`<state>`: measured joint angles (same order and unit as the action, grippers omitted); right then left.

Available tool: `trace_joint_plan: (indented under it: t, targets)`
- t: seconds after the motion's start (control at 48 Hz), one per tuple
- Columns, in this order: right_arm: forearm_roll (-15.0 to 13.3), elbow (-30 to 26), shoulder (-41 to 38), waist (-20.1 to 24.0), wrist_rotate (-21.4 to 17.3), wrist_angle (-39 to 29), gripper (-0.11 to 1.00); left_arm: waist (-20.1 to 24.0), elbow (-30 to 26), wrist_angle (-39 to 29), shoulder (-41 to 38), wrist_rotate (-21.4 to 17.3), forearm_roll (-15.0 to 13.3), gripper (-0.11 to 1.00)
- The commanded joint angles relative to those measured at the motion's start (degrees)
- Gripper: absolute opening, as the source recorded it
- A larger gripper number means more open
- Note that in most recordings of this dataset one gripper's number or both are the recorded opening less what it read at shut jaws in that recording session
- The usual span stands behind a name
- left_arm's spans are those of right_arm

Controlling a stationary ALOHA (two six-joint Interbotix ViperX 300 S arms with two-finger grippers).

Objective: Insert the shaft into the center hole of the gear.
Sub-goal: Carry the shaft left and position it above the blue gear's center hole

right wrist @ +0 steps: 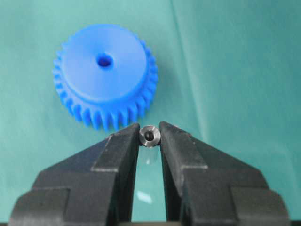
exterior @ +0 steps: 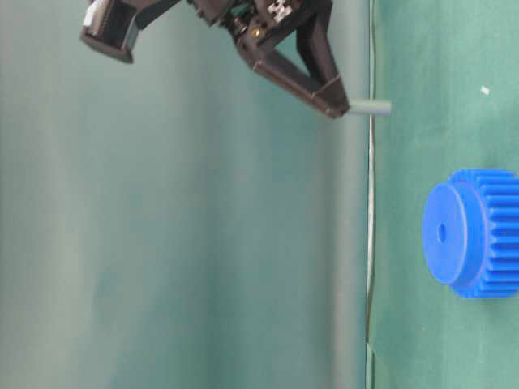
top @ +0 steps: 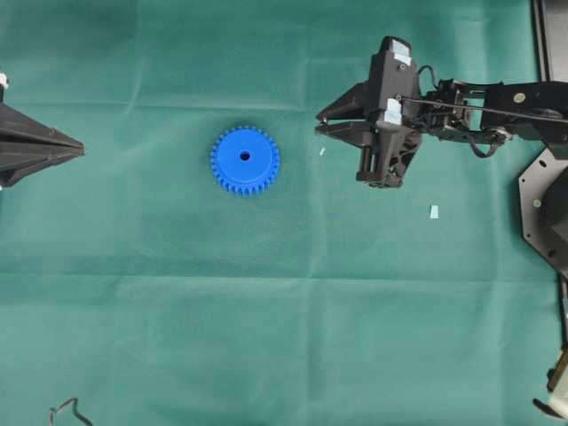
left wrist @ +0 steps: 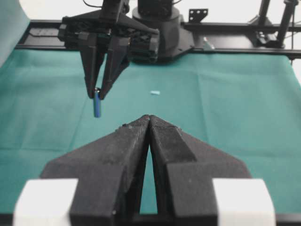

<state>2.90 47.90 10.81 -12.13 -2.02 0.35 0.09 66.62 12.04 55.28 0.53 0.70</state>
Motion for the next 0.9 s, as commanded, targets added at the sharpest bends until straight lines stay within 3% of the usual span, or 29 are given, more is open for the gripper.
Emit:
trace_joint_plan:
  t: [0.0, 0.417, 0.876]
  targets:
    - [0.18, -3.69, -1.41, 1.14, -0.79, 0.88, 0.17, 0.18, -1.32, 0.26, -0.44, 0.00, 0.18, 0.02]
    - [0.18, -17.14, -12.83, 3.34, -1.41, 0.53, 0.17, 0.18, -1.32, 0.26, -0.18, 0.00, 0.18, 0.02]
    - [0.79, -17.67, -16.79, 3.52, -2.81, 0.70, 0.17, 0.18, -1.41, 0.26, -0.18, 0.00, 0.18, 0.02]
